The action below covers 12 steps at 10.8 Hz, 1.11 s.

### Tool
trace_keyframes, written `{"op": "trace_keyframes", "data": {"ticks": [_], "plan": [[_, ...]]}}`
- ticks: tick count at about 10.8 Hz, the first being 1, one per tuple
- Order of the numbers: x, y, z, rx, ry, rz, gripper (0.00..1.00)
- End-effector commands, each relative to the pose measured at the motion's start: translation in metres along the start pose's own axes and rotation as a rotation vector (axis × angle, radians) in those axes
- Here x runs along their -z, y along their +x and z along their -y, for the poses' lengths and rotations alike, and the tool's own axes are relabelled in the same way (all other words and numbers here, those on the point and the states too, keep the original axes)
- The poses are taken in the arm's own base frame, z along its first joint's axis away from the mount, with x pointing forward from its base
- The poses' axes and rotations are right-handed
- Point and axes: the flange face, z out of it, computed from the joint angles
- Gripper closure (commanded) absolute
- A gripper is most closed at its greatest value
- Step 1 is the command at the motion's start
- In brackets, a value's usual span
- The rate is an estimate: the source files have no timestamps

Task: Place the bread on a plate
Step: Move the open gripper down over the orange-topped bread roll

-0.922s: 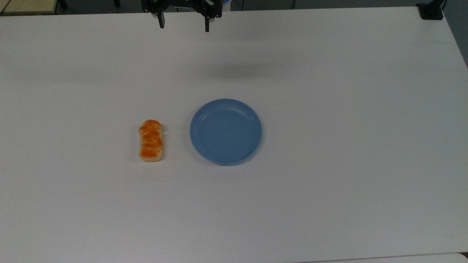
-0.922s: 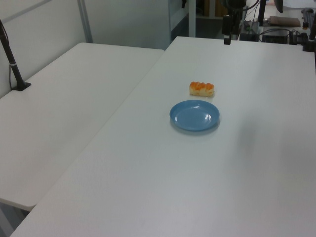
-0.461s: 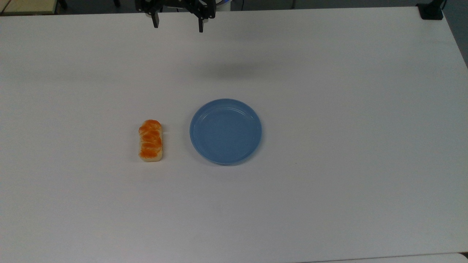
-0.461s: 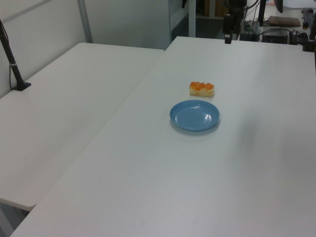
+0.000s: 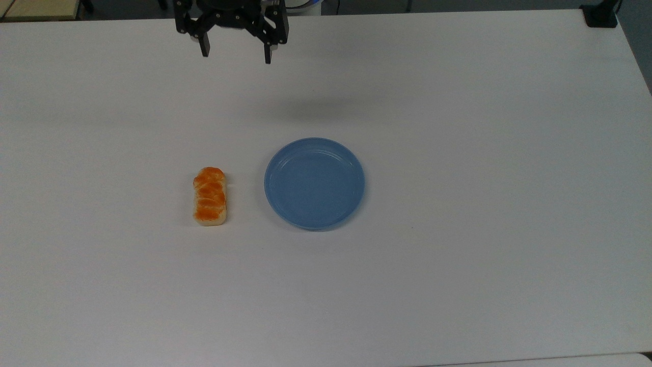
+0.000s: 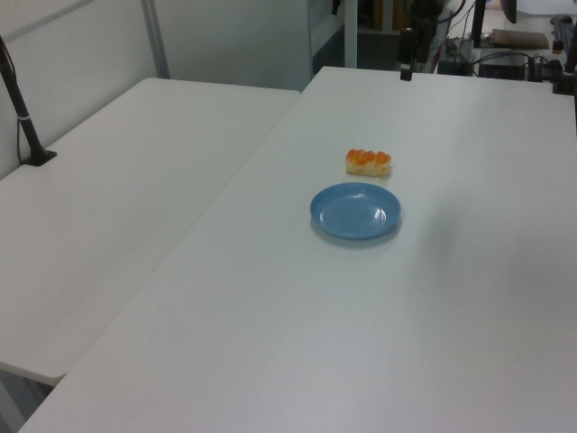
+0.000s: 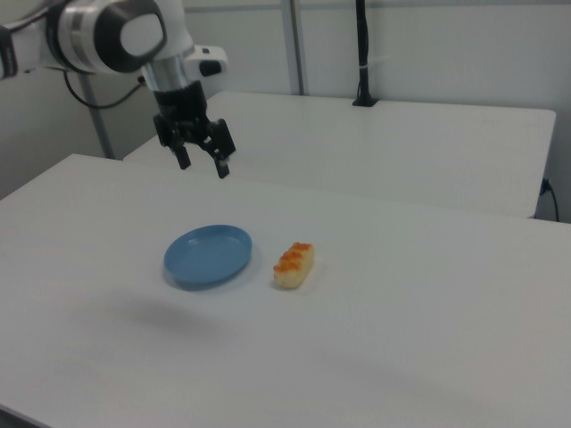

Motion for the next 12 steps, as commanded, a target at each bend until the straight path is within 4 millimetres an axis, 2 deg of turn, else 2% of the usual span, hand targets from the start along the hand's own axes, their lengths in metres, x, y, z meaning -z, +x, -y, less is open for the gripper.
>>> {"op": "trace_keyframes", "data": {"ticks": [1,2,6,7,9,12], "plan": [[-0.053,0.025,-0.023,0.000,-0.016,-0.018,0.00],[-0.076,0.033,-0.034,-0.018,-0.015,-0.010,0.00],[-0.186,0.067,-0.046,-0.029,-0.045,0.006,0.00],[-0.207,0.072,-0.051,-0.023,-0.050,0.001,0.00],[-0.232,0.079,-0.050,0.040,-0.054,0.002,0.00],[-0.256,0.085,-0.055,0.052,-0.058,-0.029,0.04]]}}
